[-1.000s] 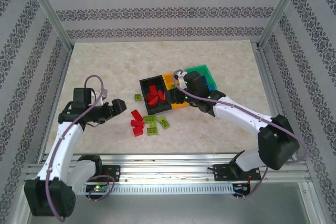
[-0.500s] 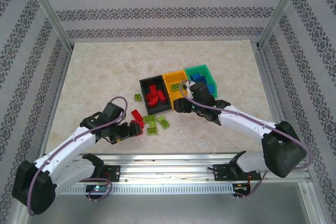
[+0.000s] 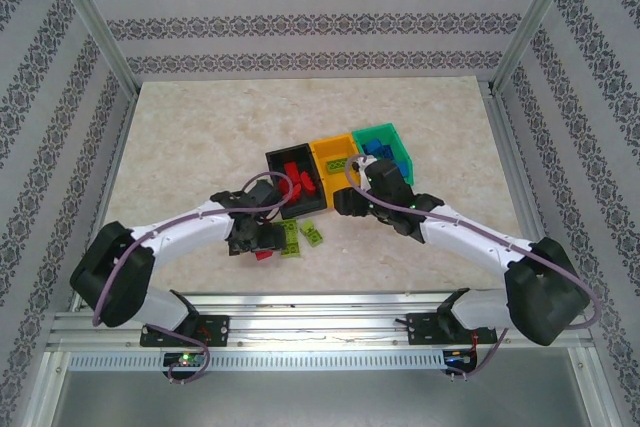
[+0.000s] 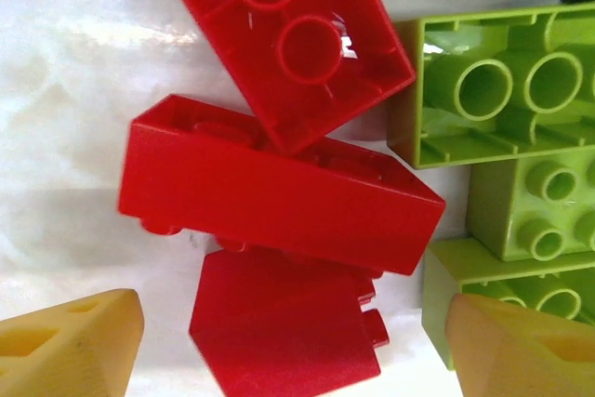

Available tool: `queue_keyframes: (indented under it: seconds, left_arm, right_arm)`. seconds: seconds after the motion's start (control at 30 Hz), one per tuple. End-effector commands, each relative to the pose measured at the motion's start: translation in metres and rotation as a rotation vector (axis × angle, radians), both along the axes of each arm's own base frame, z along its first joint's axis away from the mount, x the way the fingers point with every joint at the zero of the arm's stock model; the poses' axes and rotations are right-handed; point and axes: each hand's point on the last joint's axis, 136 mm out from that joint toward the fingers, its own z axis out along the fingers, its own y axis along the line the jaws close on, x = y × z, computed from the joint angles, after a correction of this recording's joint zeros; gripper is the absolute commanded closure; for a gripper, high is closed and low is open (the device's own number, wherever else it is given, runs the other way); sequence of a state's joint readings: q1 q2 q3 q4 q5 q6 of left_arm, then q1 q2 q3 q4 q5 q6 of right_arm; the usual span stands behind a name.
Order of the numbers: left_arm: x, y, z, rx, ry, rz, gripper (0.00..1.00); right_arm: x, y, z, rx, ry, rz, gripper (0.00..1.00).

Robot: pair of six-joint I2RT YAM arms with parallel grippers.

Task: Sort the legos into containers by color

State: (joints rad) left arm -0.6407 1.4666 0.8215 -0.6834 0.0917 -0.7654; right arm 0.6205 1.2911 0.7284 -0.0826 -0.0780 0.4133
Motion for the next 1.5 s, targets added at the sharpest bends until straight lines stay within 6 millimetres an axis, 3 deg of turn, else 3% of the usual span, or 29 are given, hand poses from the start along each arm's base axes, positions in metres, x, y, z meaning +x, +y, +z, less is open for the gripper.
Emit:
queue_keyframes:
  seconds: [0.0, 0.07, 0.23, 0.5, 0.67, 0.87, 1.03, 1.2, 1.33, 1.4, 1.47]
  left_arm:
    - [0.000, 0.003, -0.006, 0.062, 0.008, -0.031, 0.18]
    - [-0.001, 0.004, -0.011, 0.075, 0.024, -0.036, 0.22]
    - [-0.003, 0.005, -0.009, 0.055, 0.004, -0.033, 0.43]
    - [0.004, -0.004, 0.040, -0.070, -0.130, -0.016, 0.65]
    - [0.018, -0.016, 0.082, -0.169, -0.247, -0.017, 0.65]
    - [0.057, -0.034, 0.116, -0.163, -0.340, -0.071, 0.65]
    - [0.098, -0.056, 0.117, -0.162, -0.332, -0.113, 0.63]
    - [0.149, -0.065, 0.109, -0.146, -0.311, -0.099, 0.59]
    - [0.175, -0.051, 0.100, -0.062, -0.300, -0.050, 0.46]
    - [0.178, -0.051, 0.100, -0.068, -0.301, -0.048, 0.31]
    - [0.176, -0.052, 0.104, -0.081, -0.309, -0.048, 0.28]
  right_arm:
    - [-0.001, -0.015, 0.002, -0.033, -0.026, -0.025, 0.38]
    - [-0.002, -0.020, 0.002, -0.039, -0.031, -0.031, 0.38]
    - [-0.003, -0.031, 0.001, -0.036, -0.032, -0.051, 0.38]
    - [-0.003, -0.033, 0.000, -0.025, -0.027, -0.057, 0.38]
    - [-0.003, -0.031, 0.001, -0.014, -0.025, -0.051, 0.38]
    - [-0.010, -0.029, 0.001, -0.003, -0.007, -0.032, 0.38]
    - [-0.023, -0.035, 0.004, 0.017, 0.001, -0.032, 0.38]
    - [-0.040, -0.050, -0.008, 0.001, 0.019, -0.055, 0.37]
    - [-0.052, -0.059, -0.012, -0.003, 0.028, -0.064, 0.37]
    - [-0.056, -0.064, -0.013, -0.009, 0.029, -0.072, 0.37]
    - [-0.059, -0.068, -0.014, -0.012, 0.025, -0.080, 0.37]
